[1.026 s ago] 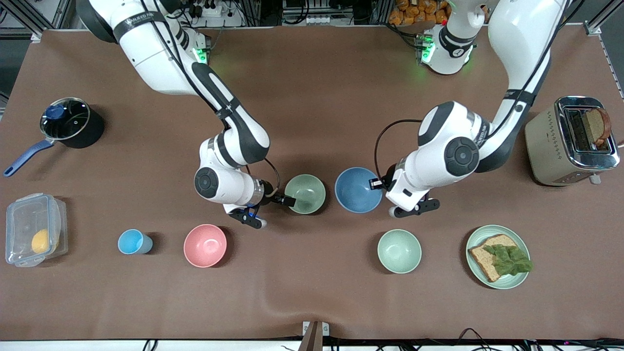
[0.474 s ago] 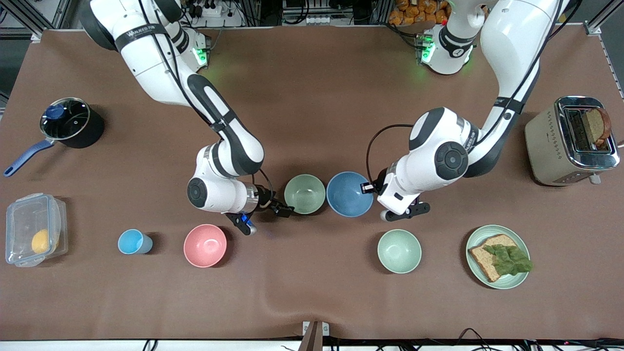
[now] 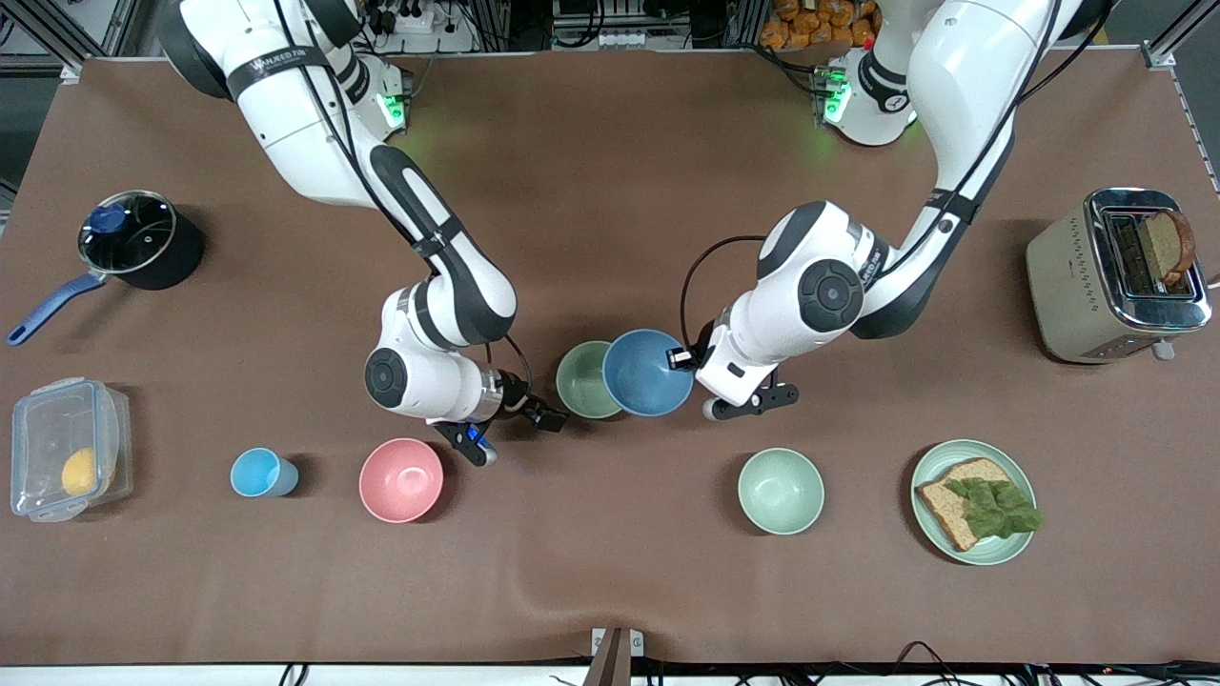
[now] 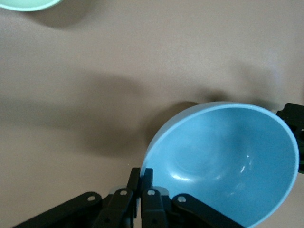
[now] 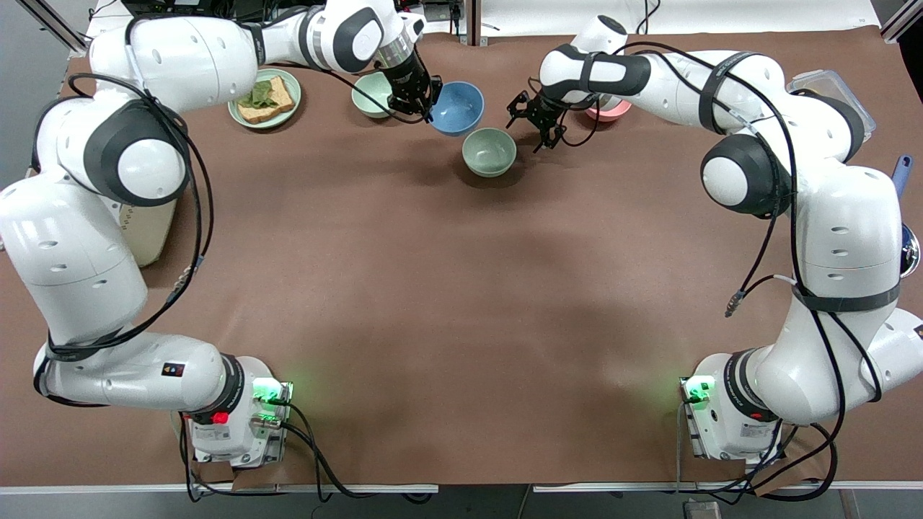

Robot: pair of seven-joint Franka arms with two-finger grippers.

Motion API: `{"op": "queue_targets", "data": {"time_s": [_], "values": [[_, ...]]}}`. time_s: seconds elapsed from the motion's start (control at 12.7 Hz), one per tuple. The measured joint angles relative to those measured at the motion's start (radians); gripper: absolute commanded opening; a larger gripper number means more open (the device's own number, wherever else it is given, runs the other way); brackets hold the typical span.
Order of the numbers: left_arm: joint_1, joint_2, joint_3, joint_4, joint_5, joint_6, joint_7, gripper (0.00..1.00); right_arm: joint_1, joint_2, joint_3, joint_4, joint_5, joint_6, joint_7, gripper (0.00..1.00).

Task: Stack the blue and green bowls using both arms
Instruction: 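Bring the blue bowl with the left gripper over the green bowl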

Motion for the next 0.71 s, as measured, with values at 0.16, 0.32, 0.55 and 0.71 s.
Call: {"op": "queue_targets", "data": {"time_s": [0.16,0.32,0.55,0.71], "values": [[0.0,0.003,0.003,0.001,0.0,0.002,0.0,0.0,0.002,0.0,-0.001,0.013,0.0,-0.001,0.008,1.0],[-0.007,0.014,0.004,0.001,0.002,0.012,0.0,0.0,0.026,0.002,-0.013,0.014,-0.021,0.006,0.032,1.0],[-0.039,0.048,0.006,0.001,0.02,0.066,-0.043,0.0,0.088,0.031,-0.058,0.013,-0.062,0.068,0.083,1.0],[-0.059,0.069,0.006,0.001,0.031,0.097,-0.063,0.0,0.092,0.051,-0.066,0.015,-0.063,0.081,0.083,1.0]]}}
